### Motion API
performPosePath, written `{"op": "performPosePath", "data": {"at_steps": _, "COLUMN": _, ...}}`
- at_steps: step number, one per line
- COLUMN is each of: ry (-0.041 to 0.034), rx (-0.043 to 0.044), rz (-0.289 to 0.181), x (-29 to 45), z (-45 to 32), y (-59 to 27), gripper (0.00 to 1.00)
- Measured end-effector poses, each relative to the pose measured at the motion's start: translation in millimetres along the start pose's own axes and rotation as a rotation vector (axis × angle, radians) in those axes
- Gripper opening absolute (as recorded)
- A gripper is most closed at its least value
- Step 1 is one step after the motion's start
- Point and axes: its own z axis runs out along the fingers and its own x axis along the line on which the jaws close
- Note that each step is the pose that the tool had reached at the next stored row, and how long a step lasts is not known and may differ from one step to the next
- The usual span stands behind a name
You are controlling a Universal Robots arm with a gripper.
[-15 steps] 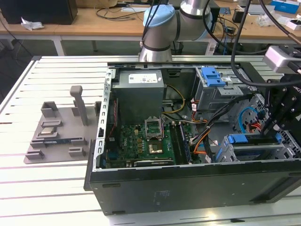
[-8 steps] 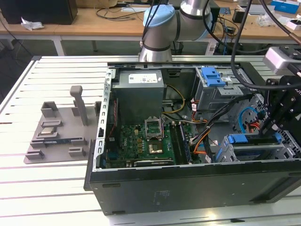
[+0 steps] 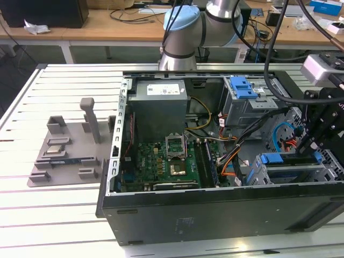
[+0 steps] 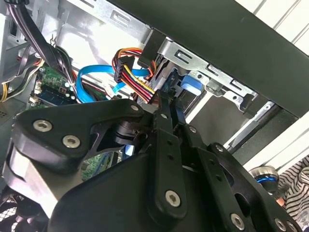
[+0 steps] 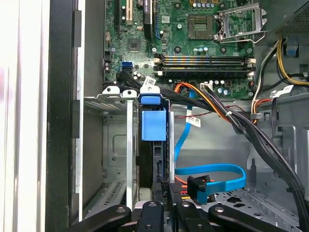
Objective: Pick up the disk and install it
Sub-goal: 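Insert the first disk wire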
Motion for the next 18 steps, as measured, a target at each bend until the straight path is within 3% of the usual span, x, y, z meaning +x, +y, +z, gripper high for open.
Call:
{"op": "performPosePath", "data": {"at_steps": 8, "ry": -0.0003, "rx": -0.0001, "rz": 0.002, "x": 0.0, "z": -2.7, "y": 0.0, "gripper": 0.17}}
{"op": "performPosePath", "data": {"at_steps": 18, "ry": -0.0005, "rx": -0.0041, "rz": 0.010, "x": 0.8, "z": 0.5, "y": -1.4, "gripper": 0.17}}
